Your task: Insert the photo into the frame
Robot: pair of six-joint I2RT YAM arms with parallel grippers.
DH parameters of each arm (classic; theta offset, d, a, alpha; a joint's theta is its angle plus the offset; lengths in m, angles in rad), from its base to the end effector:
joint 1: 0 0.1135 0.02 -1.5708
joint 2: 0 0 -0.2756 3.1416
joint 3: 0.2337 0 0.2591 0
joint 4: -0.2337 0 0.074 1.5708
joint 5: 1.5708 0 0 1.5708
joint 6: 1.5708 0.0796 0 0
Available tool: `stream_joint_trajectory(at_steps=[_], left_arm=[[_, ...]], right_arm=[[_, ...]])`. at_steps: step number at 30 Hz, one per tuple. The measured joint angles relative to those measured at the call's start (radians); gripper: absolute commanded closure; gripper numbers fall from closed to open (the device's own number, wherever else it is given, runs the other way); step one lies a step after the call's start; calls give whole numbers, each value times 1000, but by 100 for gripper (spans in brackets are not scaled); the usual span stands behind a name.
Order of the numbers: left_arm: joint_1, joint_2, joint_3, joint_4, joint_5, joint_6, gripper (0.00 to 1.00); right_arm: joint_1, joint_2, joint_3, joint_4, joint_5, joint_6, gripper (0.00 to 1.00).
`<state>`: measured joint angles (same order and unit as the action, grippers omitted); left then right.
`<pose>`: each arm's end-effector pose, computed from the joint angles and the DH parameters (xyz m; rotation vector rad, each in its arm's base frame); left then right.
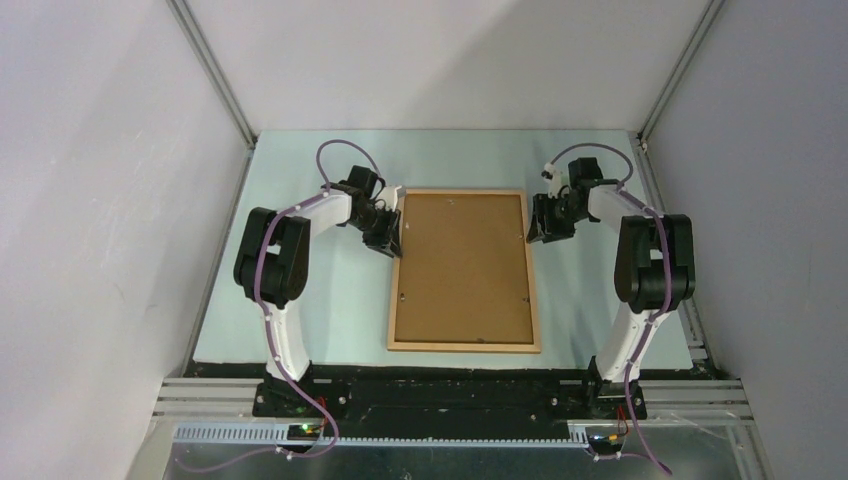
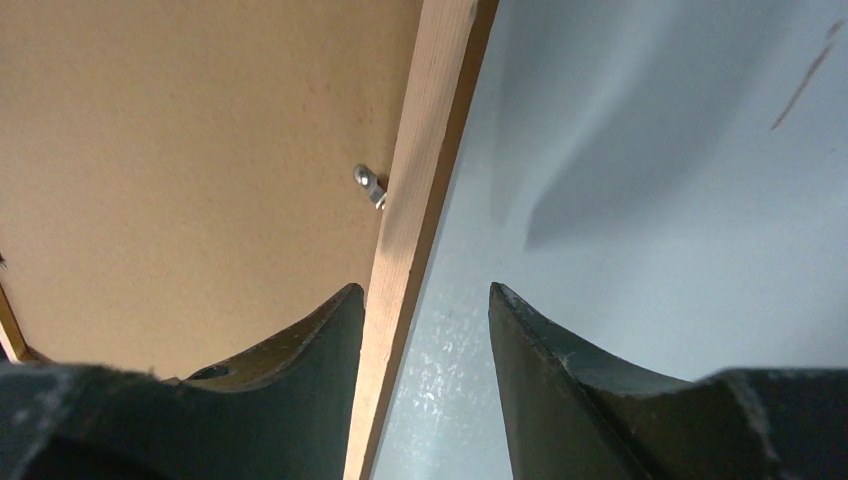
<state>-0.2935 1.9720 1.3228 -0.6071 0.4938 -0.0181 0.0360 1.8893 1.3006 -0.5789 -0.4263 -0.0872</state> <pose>0.3808 -0.1545 0.1256 0.4971 2.7685 -0.7690 0.4053 0.0475 0.1504 -0.2828 2.6630 0.5649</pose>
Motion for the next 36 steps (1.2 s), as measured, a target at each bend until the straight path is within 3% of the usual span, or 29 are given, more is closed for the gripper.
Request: stream_joint_trajectory(at_steps=[10,19,27,30,36], left_arm=[[0,0,0,0,0,0,100],[0,0,0,0,1,0,100],[0,0,0,0,2,0,87],[0,0,0,0,3,0,79],[0,0,0,-1,2,1,62]], right_arm=[[35,-31,-76,-13,-1,-26,46],[63,-32,-77,-16,6,-26,56],[73,-32,-77,-15,34,-19,77],[69,-31,-78,-16,34,-16,86],[53,-31,-79,-19,22,4,95]])
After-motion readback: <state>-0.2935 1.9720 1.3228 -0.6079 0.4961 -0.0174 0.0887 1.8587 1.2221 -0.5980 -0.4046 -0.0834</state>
